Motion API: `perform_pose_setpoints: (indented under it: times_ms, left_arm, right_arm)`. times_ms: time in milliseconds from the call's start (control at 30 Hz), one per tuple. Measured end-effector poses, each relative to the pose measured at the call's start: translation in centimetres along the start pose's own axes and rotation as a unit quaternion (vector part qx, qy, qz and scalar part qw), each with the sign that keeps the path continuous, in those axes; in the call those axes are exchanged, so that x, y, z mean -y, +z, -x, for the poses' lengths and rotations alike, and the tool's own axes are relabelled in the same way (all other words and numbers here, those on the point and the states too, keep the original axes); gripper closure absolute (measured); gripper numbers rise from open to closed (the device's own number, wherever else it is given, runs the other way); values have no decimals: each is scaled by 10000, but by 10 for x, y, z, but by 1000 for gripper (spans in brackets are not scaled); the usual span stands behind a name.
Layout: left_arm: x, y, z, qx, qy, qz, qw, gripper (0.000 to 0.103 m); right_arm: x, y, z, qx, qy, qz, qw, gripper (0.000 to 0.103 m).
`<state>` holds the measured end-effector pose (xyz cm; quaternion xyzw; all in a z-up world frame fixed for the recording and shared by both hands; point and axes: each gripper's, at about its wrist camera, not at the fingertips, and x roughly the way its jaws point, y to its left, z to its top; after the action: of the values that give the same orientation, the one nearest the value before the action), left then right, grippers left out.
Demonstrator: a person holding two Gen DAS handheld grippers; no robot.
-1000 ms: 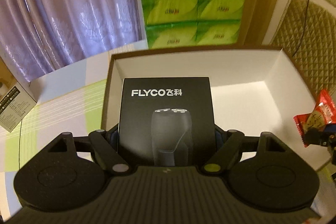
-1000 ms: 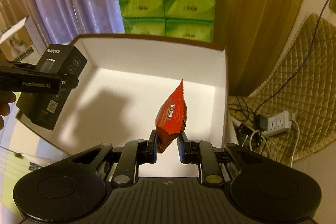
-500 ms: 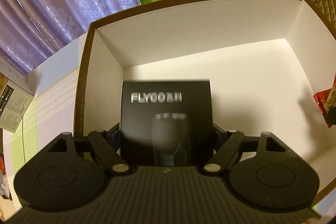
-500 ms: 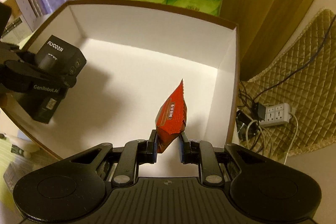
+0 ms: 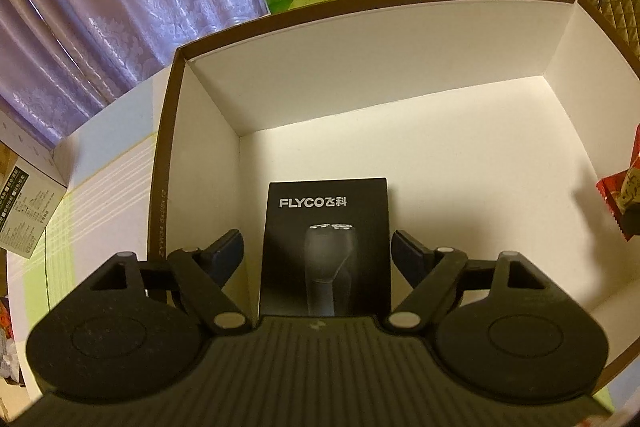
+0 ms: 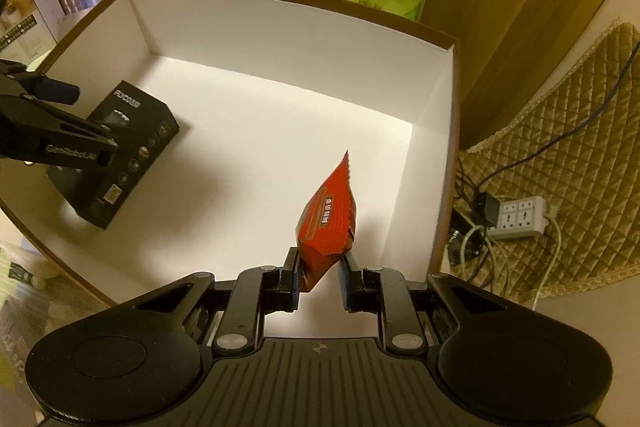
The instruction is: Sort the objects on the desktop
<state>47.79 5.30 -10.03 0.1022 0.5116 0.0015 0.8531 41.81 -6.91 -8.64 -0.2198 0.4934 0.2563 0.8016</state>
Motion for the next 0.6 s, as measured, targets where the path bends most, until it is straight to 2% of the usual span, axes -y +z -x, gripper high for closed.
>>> perform_pose_setpoints:
  times_ms: [167,200,267,300,333,600]
  left_arm:
    - [-3,-1,6,37,-61,-34,10000,21]
    - [-3,-2,8,49,-85,-42,9999,20]
    - [-5,-3,13,91,-115,-51,9999,17]
    - [-6,-4,15,119,-134,-60,9998,16]
    - [-7,-4,18,149,-150,-61,9998,14]
    - [-9,-13,45,312,-288,-80,9991,10]
  right_arm:
    - [1,2,5,53,-106,111,9999,86]
    - [1,2,6,33,-66,127,9999,83]
    - [2,2,10,75,-10,138,9999,69]
    - [2,1,13,127,-37,137,9998,53]
    - [2,0,17,200,-16,155,9997,46]
    - [-4,-4,34,446,199,65,9988,16]
